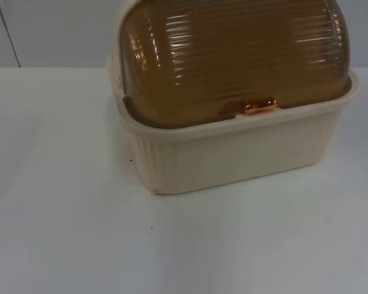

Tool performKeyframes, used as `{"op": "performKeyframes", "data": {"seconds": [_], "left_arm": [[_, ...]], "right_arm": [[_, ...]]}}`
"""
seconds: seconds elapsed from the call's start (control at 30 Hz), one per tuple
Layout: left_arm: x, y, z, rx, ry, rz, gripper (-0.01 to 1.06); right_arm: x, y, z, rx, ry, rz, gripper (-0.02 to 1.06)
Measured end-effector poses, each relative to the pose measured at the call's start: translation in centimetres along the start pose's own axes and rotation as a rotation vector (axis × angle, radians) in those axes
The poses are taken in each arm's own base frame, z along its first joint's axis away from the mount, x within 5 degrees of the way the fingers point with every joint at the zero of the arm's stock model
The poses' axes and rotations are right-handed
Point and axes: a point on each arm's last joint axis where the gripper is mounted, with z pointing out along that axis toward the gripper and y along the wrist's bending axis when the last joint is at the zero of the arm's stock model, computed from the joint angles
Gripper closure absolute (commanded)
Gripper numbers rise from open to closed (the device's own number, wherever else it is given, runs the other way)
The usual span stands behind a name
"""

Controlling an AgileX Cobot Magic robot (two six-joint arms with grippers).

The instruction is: Open the box lid with the left hand, place the block into the box with the right hand, then close the box lid with the left hand.

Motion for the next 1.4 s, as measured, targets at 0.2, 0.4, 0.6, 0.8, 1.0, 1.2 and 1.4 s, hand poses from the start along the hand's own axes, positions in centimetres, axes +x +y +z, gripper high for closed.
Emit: {"op": "performKeyframes", "data": {"seconds": [0.2, 0.4, 0.6, 0.8, 1.0, 1.2, 1.4], "left_arm": [[2.4, -0.3, -5.4, 0.010, -0.003, 0.013, 0.00], [4.0, -0.7, -12.1, 0.015, -0.132, 0.029, 0.00], [6.3, -0.9, -17.0, 0.008, -0.256, 0.047, 0.00], [9.1, -0.5, -20.4, -0.065, -0.321, 0.097, 0.00], [10.6, 0.1, -21.5, -0.143, -0.308, 0.094, 0.00], [11.7, 0.4, -19.8, -0.162, -0.236, 0.049, 0.00], [13.4, 0.5, -17.0, -0.160, -0.130, 0.036, 0.00]], "right_arm": [[3.6, 0.5, -4.3, -0.008, -0.072, -0.014, 0.00], [6.5, 1.0, -8.2, -0.029, -0.143, -0.003, 0.00], [8.5, 1.5, -10.4, -0.063, -0.229, 0.003, 0.00], [10.3, 1.7, -11.7, -0.071, -0.265, -0.009, 0.00], [11.0, 1.5, -12.3, -0.046, -0.303, -0.047, 0.00], [11.5, 1.0, -11.1, -0.013, -0.257, -0.073, 0.00], [12.0, 0.7, -9.8, 0.005, -0.214, -0.082, 0.00]]}}
